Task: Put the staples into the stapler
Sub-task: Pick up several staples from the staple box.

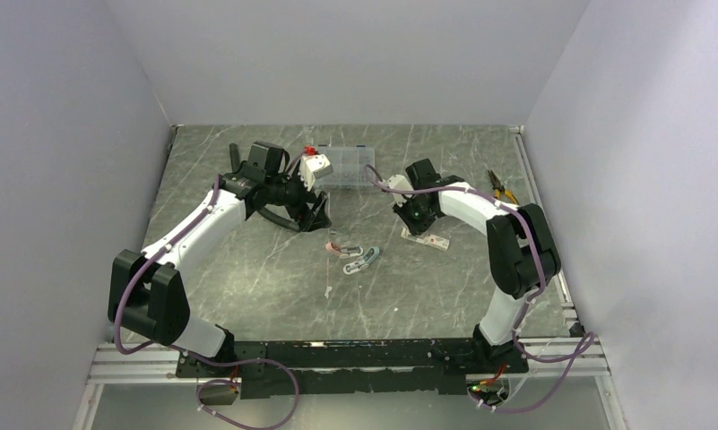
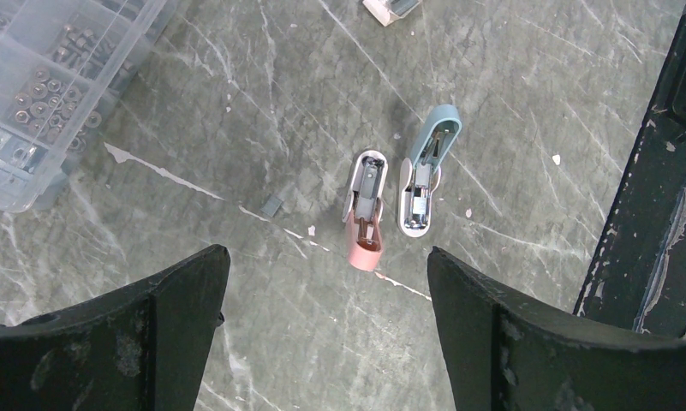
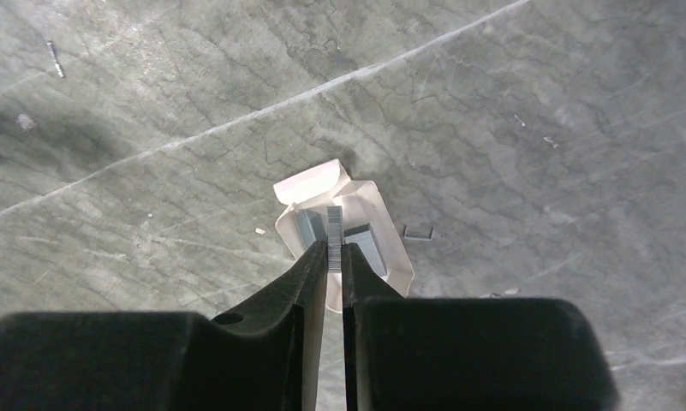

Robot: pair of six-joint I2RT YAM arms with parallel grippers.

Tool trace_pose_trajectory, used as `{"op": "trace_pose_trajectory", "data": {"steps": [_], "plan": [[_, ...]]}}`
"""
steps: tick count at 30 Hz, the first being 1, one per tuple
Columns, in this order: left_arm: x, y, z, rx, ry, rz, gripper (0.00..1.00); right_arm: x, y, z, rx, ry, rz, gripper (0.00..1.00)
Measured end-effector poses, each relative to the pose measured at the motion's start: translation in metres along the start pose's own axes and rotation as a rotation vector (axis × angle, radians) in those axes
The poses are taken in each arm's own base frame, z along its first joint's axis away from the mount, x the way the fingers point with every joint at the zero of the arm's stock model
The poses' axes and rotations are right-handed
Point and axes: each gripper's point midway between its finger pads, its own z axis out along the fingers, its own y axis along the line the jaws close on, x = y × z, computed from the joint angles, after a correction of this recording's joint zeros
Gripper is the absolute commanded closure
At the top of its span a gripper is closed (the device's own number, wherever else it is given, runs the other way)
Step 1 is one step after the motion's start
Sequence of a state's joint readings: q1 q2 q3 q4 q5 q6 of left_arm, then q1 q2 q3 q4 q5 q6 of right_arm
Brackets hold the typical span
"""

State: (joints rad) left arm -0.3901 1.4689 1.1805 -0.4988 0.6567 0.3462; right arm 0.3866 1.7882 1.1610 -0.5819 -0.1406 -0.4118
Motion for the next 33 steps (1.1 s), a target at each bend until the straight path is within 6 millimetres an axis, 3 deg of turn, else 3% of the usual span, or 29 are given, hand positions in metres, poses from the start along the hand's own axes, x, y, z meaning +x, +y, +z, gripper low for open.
{"op": "trace_pose_trajectory", "data": {"steps": [16,21,27,33], "plan": [[0.000,0.000,0.002,0.005,-0.003,-0.015,0.05,-0.013,-0.007,-0.027,0.049,-0.065,-0.002,0.87],[-0.012,-0.007,0.011,0.091,-0.025,-0.064,0.05,-0.040,0.006,-0.068,0.012,-0.238,-0.033,0.87],[-0.054,-0.015,0.037,0.311,-0.058,-0.225,0.19,-0.083,0.036,-0.131,-0.012,-0.513,-0.150,0.87],[-0.065,-0.043,0.062,0.462,0.005,-0.492,0.32,-0.097,0.066,-0.152,-0.045,-0.616,-0.235,0.86]]}}
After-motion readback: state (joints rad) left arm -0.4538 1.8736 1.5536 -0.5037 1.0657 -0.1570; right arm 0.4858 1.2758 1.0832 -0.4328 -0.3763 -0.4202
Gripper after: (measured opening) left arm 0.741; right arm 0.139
